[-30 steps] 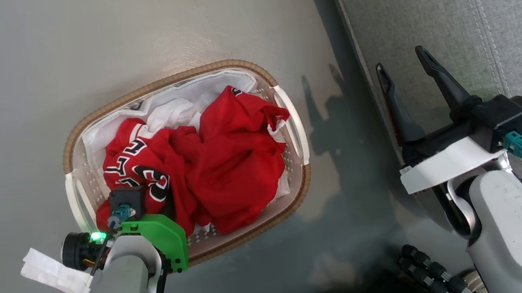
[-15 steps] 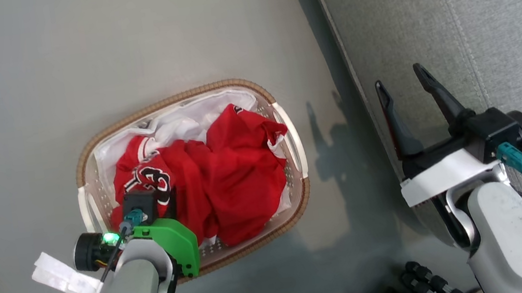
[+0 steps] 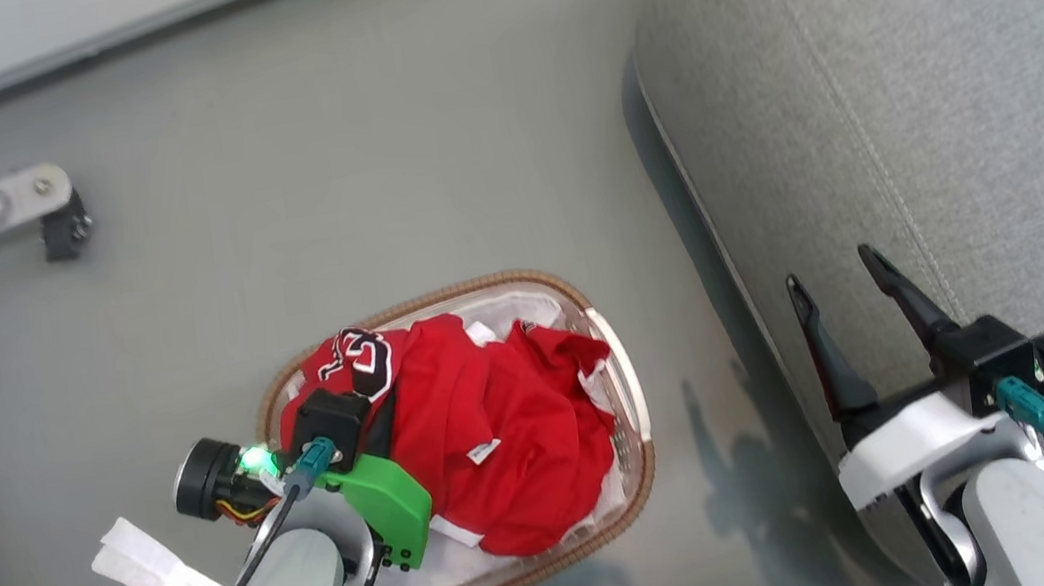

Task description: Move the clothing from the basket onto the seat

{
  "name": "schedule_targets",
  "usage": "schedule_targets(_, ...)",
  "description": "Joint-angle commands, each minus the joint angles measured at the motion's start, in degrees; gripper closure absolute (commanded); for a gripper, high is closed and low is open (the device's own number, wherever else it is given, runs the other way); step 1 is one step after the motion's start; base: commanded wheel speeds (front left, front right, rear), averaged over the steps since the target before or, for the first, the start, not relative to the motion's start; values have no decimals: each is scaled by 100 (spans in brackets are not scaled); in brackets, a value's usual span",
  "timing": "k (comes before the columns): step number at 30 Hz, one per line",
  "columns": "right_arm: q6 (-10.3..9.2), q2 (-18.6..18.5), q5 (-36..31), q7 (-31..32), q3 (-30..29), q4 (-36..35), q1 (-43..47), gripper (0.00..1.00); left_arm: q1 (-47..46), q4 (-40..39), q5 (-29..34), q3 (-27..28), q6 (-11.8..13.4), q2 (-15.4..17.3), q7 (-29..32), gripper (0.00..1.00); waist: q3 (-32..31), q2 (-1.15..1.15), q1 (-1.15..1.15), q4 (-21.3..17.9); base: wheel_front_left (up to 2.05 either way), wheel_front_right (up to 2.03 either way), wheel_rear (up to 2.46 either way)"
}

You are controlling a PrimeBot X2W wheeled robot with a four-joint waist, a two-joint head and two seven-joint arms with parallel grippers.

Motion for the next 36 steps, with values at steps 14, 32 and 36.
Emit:
schedule_targets(14,-2,-23,-191,-13,-36,160,865,0,-526,-981,140,-1080,-25,529,-6,100,-2345,0,0,439,0,0,0)
schedule_targets(32,-2,-21,-435,-12,675,122,70,0,-2025,-1500,-618,-2233,-26,820,-5,100,-2605,0,0,529,0,0,0)
schedule_targets(36,-3,-24,-603,-13,934,274,-317,0,-2147,-1585,-723,-2415,-26,843,-6,100,-2576,0,0,590,0,0,0)
